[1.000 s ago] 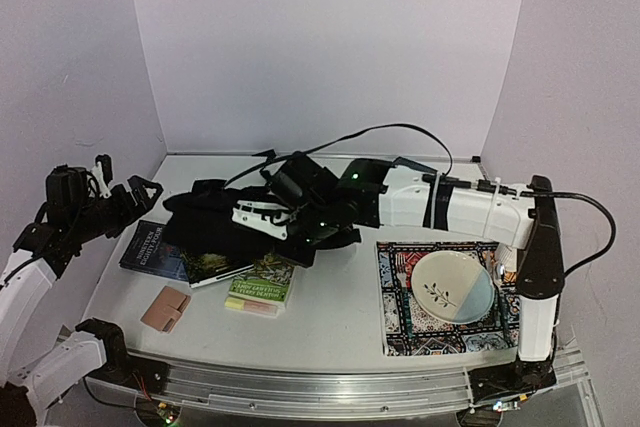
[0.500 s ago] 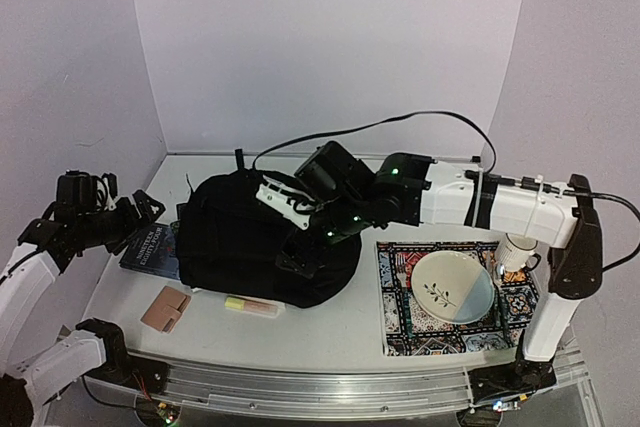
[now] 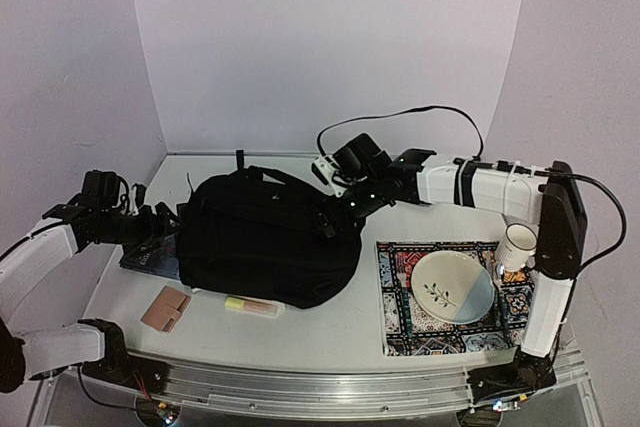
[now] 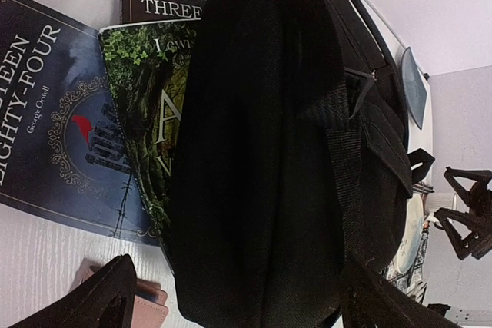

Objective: Pack the student bag
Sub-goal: Rotate the student bag with the book.

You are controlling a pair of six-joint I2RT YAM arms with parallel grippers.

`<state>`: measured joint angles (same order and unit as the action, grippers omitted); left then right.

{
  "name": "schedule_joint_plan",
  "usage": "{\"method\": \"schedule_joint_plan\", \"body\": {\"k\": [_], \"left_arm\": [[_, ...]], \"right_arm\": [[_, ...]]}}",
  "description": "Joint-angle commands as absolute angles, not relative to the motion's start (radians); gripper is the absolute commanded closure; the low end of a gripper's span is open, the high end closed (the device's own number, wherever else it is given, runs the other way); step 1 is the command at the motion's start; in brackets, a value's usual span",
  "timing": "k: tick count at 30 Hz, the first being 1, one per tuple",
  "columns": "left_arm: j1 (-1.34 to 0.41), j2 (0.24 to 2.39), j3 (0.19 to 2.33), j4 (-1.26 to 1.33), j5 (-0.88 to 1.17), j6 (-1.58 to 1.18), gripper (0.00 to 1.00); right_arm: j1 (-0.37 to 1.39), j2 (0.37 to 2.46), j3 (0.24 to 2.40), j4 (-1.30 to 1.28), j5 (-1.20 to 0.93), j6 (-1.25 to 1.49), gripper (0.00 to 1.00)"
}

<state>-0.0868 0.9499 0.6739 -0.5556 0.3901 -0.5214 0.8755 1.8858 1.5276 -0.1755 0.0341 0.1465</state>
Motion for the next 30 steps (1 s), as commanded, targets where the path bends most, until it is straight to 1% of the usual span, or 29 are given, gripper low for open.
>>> {"method": "schedule_joint_plan", "body": {"k": [1, 5, 11, 16, 19, 26, 28, 30], "left_arm": [[-0.091, 1.022, 0.729, -0.485, 0.410, -0.461, 0.08], [-0.090, 1.132, 0.858, -0.496, 0.358, -0.369, 0.08], [-0.089, 1.350, 1.081, -0.505, 0.300, -0.249, 0.07], [-0.089, 1.563, 1.260, -0.509, 0.323, -0.174, 0.07], [-0.089, 1.683, 1.357, -0.516, 0.369, -0.138, 0.08], [-0.091, 1.863, 1.458, -0.524, 0.542, -0.099, 0.16], [-0.092, 1.894, 1.464, -0.526, 0.601, -0.095, 0.22], [-0.095, 1.911, 1.462, -0.526, 0.659, -0.093, 0.30]], "right_arm": [[0.874, 1.908, 1.548, -0.164, 0.068, 0.285, 0.06], [0.873, 1.840, 1.450, -0.168, 0.119, 0.487, 0.02], [0.876, 1.754, 1.280, -0.128, 0.091, 0.760, 0.02], [0.896, 1.718, 1.130, 0.019, 0.081, 0.909, 0.02], [0.901, 1.735, 1.072, 0.121, 0.063, 0.971, 0.02], [0.907, 1.825, 1.062, 0.248, 0.039, 1.004, 0.02], [0.906, 1.851, 1.077, 0.270, 0.029, 0.995, 0.03], [0.906, 1.879, 1.096, 0.279, 0.015, 0.985, 0.08]]}}
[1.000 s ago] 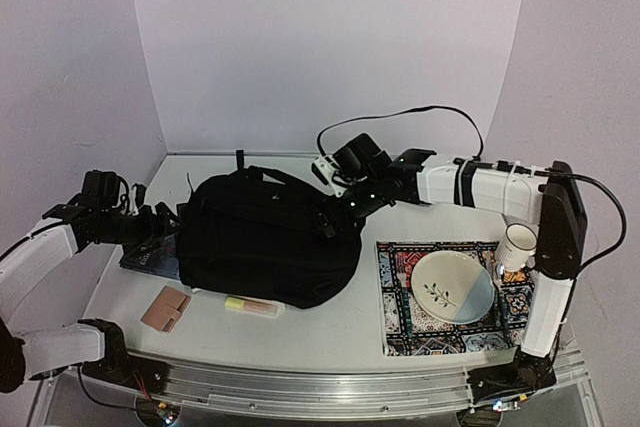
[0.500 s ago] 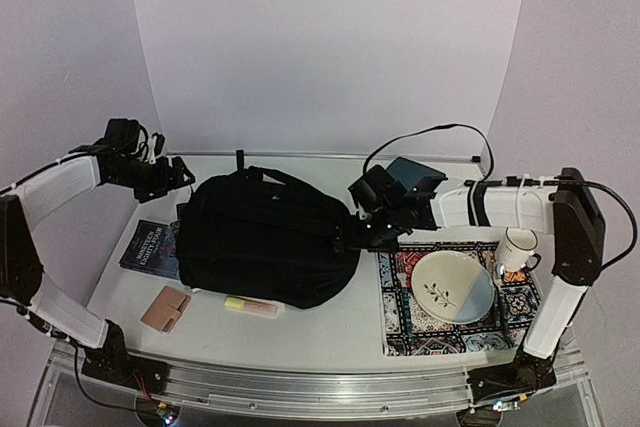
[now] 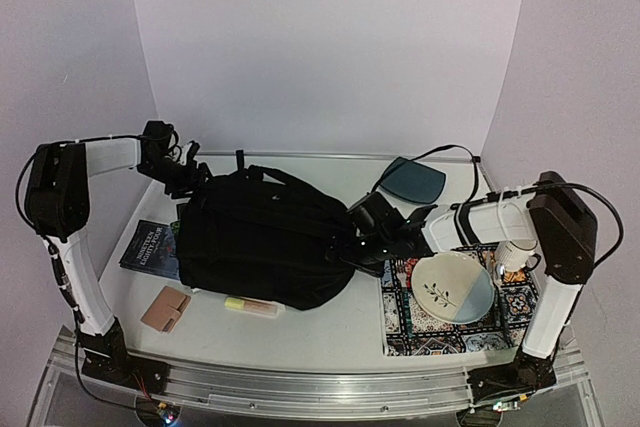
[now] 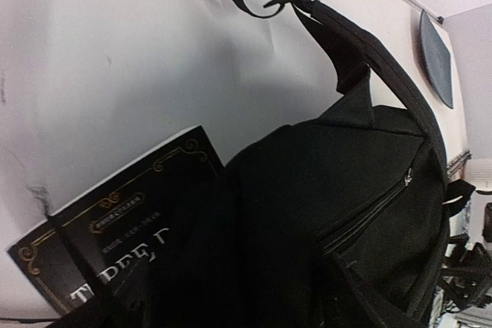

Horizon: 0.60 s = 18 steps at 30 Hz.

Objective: Pack the student bag
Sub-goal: Rotate the student bag with the book.

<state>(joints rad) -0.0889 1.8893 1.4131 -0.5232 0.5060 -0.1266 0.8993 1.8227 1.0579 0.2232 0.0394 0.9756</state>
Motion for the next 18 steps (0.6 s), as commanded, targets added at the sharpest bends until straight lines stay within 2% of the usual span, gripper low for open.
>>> {"method": "schedule_joint_plan", "body": {"k": [1, 3, 5, 7, 9, 10, 12, 18], "left_arm": [[-0.097, 1.913, 1.459, -0.526, 0.682, -0.092, 0.35], [-0.098, 1.902, 1.455, -0.527, 0.723, -0.093, 0.49], [-0.097, 1.872, 1.454, -0.528, 0.745, -0.098, 0.71], [-0.097, 1.831, 1.454, -0.529, 0.752, -0.106, 0.87], [-0.098, 1.781, 1.453, -0.533, 0.755, -0.119, 0.98], [-0.098, 1.751, 1.451, -0.534, 0.761, -0.128, 1.00], [-0.098, 1.689, 1.433, -0.535, 0.771, -0.148, 1.00], [-0.108, 1.475, 1.279, -0.535, 0.794, -0.246, 1.00]], "right_arm": [[0.906, 1.892, 1.106, 0.283, 0.009, 0.977, 0.12], [0.907, 1.904, 1.124, 0.285, -0.015, 0.955, 0.28], [0.906, 1.893, 1.148, 0.279, -0.031, 0.917, 0.46], [0.905, 1.874, 1.184, 0.253, -0.033, 0.864, 0.64], [0.904, 1.850, 1.237, 0.185, -0.016, 0.795, 0.85], [0.903, 1.837, 1.268, 0.146, -0.004, 0.759, 0.94], [0.897, 1.812, 1.321, 0.071, 0.032, 0.694, 1.00], [0.874, 1.797, 1.536, -0.087, 0.135, 0.467, 1.00]]}}
